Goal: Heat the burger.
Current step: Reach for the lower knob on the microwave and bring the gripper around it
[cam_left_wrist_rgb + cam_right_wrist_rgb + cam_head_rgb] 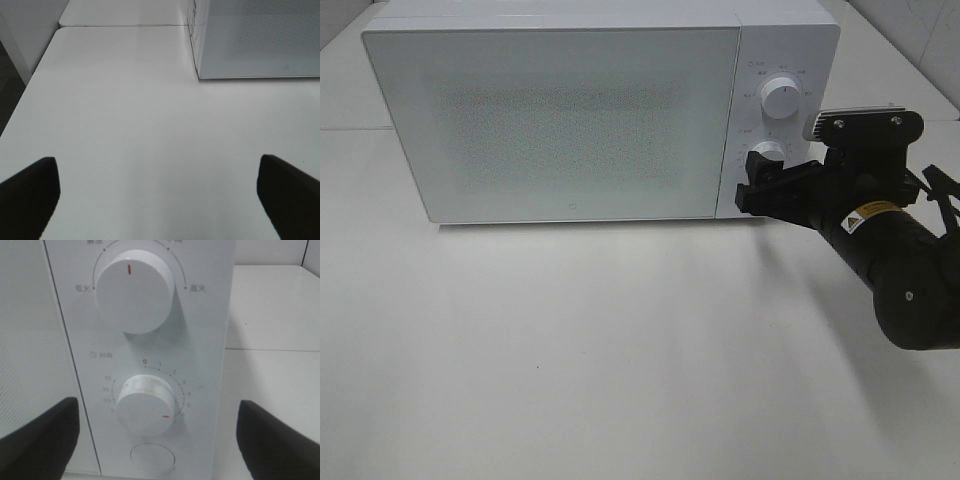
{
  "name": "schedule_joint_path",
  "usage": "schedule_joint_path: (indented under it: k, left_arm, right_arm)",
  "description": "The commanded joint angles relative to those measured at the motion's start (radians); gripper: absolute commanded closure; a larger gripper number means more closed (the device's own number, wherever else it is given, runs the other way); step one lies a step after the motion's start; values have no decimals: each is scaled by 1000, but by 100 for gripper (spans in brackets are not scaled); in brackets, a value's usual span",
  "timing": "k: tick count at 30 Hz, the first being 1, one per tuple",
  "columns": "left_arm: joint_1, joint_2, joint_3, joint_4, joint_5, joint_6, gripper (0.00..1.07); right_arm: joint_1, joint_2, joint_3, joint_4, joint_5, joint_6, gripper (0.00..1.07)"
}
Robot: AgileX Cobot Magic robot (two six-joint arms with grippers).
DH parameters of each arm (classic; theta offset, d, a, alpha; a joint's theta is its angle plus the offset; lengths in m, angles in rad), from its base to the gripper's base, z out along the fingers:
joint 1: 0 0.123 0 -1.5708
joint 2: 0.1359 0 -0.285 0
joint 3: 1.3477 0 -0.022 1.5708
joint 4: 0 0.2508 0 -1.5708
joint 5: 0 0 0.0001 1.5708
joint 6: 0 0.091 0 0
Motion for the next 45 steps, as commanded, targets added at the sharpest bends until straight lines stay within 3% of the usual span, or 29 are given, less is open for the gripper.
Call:
schedule_joint_path:
  k: [1,45]
  left_arm:
    - [2,-17,0,-1,-1,0,3]
    - [2,-17,0,-2,-1,12,3]
  right_arm:
    - [5,17,-38,-6,-78,9,31]
    - [34,141,-148,49,-87,-41,31]
